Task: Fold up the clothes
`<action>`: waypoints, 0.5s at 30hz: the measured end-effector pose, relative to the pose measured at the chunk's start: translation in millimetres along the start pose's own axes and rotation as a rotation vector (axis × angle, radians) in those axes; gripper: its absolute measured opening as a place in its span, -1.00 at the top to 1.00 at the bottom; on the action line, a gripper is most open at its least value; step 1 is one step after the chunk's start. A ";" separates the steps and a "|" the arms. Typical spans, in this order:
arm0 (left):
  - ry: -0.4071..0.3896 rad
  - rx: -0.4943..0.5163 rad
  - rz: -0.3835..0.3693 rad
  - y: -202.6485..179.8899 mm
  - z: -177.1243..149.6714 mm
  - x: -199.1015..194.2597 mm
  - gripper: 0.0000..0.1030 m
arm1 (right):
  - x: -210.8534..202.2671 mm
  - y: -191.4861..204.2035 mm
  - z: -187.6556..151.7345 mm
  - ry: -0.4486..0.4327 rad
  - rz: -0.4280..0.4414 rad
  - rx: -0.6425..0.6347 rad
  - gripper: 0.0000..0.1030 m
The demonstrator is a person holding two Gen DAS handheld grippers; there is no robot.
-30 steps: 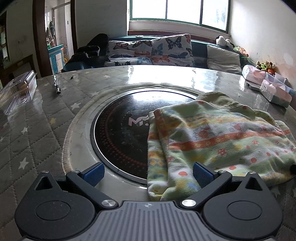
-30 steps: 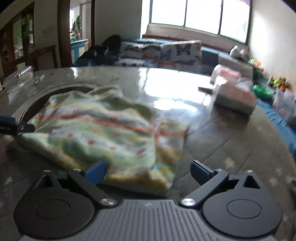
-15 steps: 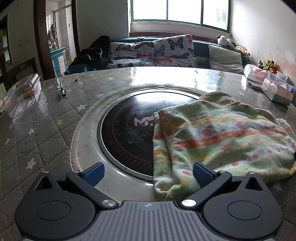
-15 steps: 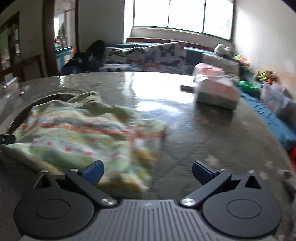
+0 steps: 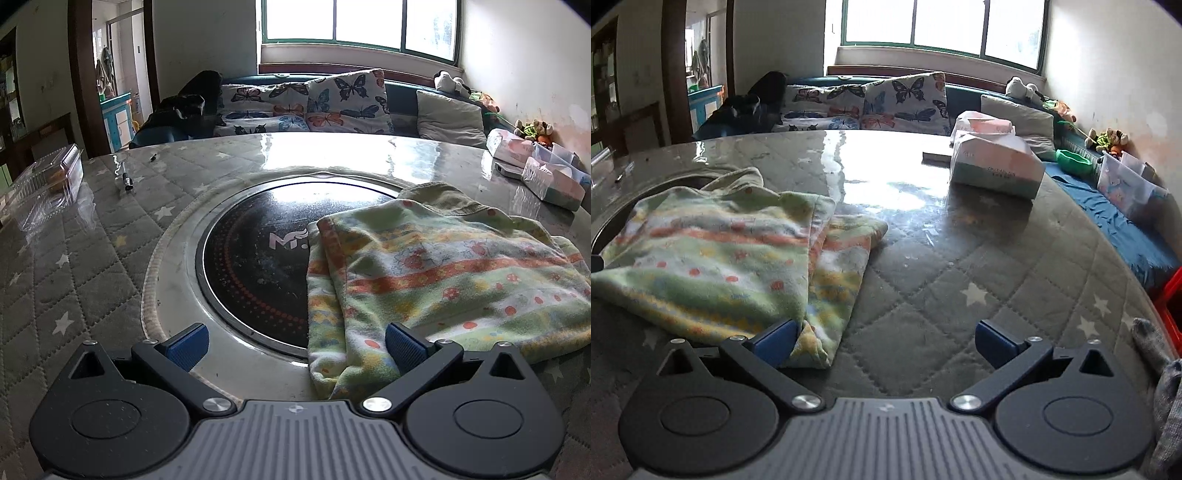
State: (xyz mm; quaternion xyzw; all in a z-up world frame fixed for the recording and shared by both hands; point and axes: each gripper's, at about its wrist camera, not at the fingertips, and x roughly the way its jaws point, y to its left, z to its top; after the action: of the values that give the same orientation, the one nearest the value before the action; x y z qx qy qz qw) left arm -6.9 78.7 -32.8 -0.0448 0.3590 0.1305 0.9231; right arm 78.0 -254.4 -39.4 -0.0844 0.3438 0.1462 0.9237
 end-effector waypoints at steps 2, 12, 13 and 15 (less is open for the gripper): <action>-0.001 0.001 0.002 0.4 0.2 -2.3 -1.00 | -2.8 2.9 3.7 -0.014 0.002 -0.007 -1.00; -0.011 -0.005 0.024 6.5 -3.5 -12.1 -1.00 | 1.8 66.6 39.1 -0.076 0.190 -0.156 -1.00; -0.011 -0.009 0.022 7.8 -4.0 -12.4 -1.00 | 4.4 75.7 41.5 -0.076 0.211 -0.176 -1.00; -0.014 -0.006 0.025 8.9 -5.1 -13.1 -1.00 | 11.8 95.9 45.6 -0.073 0.254 -0.218 -1.00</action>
State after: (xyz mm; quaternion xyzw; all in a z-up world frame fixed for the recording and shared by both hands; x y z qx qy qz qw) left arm -21.9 83.7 -27.6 -0.0421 0.3528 0.1431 0.9237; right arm 82.8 -149.7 -18.3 -0.1346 0.3001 0.3013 0.8950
